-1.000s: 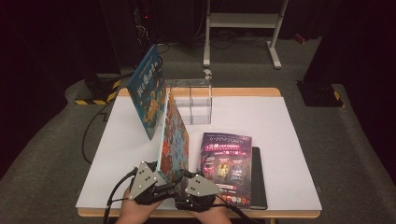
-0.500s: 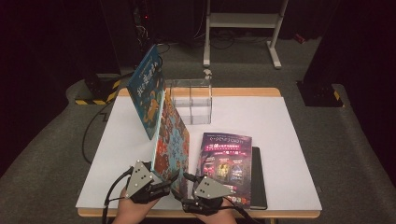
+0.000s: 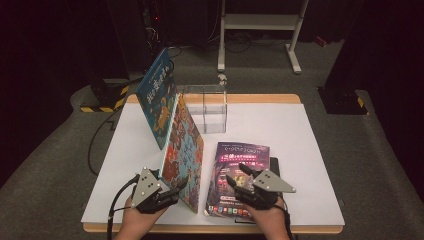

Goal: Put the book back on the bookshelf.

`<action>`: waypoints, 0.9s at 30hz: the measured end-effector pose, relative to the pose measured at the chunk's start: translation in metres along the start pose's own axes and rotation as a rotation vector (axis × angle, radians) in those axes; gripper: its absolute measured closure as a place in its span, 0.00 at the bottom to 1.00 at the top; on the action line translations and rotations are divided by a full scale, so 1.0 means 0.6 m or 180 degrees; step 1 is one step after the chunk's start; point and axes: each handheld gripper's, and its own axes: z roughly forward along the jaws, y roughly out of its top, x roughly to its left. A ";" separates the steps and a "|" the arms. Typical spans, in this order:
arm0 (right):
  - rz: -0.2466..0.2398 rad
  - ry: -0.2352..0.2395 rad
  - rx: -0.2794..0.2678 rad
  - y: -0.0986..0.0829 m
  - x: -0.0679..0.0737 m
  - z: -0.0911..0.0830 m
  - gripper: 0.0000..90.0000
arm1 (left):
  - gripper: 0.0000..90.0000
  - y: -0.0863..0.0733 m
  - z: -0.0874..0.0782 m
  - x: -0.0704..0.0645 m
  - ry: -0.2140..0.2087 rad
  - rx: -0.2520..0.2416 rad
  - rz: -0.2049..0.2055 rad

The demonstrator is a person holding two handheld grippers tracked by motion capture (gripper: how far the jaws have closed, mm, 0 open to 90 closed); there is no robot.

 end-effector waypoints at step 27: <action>0.0415 -0.0812 -0.0009 -0.073 -0.112 -0.058 0.52 | 0.70 0.008 -0.034 0.094 0.0153 0.0132 -0.0080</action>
